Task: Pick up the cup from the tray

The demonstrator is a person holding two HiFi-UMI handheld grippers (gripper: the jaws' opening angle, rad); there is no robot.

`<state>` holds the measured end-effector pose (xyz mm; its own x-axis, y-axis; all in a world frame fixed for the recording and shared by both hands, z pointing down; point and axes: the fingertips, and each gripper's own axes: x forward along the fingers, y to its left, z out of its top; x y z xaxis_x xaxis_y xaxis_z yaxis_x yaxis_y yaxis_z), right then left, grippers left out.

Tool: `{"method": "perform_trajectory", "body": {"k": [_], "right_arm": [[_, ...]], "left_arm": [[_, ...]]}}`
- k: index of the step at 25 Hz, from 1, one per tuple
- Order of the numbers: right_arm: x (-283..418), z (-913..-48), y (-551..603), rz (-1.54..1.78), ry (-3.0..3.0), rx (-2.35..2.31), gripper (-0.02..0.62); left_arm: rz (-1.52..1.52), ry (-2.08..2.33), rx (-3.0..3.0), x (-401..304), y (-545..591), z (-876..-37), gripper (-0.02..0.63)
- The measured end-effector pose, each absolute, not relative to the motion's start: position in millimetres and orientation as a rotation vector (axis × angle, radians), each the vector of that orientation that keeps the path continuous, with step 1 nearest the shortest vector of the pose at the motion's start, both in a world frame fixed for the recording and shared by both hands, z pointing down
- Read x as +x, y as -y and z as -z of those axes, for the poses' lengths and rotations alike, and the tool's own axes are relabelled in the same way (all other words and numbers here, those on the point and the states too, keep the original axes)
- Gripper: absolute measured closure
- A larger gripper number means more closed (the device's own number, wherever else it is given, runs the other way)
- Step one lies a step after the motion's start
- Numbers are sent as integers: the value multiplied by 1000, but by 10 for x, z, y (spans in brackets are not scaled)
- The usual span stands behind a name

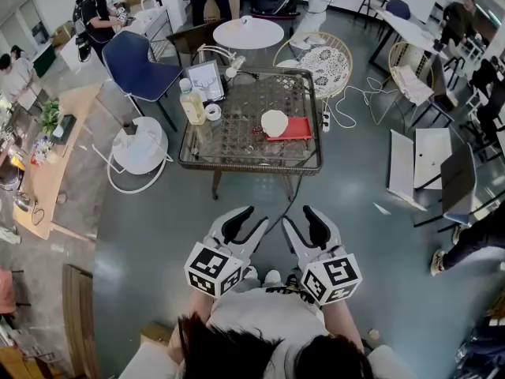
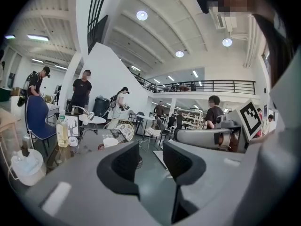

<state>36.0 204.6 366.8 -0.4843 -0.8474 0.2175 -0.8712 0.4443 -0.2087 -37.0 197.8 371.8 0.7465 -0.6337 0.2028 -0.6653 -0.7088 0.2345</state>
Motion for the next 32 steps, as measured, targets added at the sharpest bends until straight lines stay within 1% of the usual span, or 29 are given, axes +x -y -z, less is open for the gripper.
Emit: {"method": "perform_trajectory", "body": {"k": [2, 4, 8, 17, 22, 32], "right_arm": [[364, -3639, -2041, -442, 2625, 1534, 340], [387, -3623, -2040, -429, 2636, 1524, 310], [405, -3628, -2020, -410, 2638, 1505, 293], [522, -3599, -1944, -337, 2657, 1450, 282], [653, -3551, -1891, -322, 2667, 1433, 279], [740, -3543, -1716, -301, 2686, 1417, 279]], "left_arm": [[-144, 998, 2656, -369, -1977, -3694, 439], [-150, 990, 2656, -359, -1974, -3689, 414], [-179, 1022, 2651, -365, -1936, -3705, 407], [-202, 1058, 2652, -221, -1868, -3731, 406], [-166, 1103, 2620, -142, -1820, -3714, 406], [-184, 1167, 2611, -144, -1702, -3699, 406]]}}
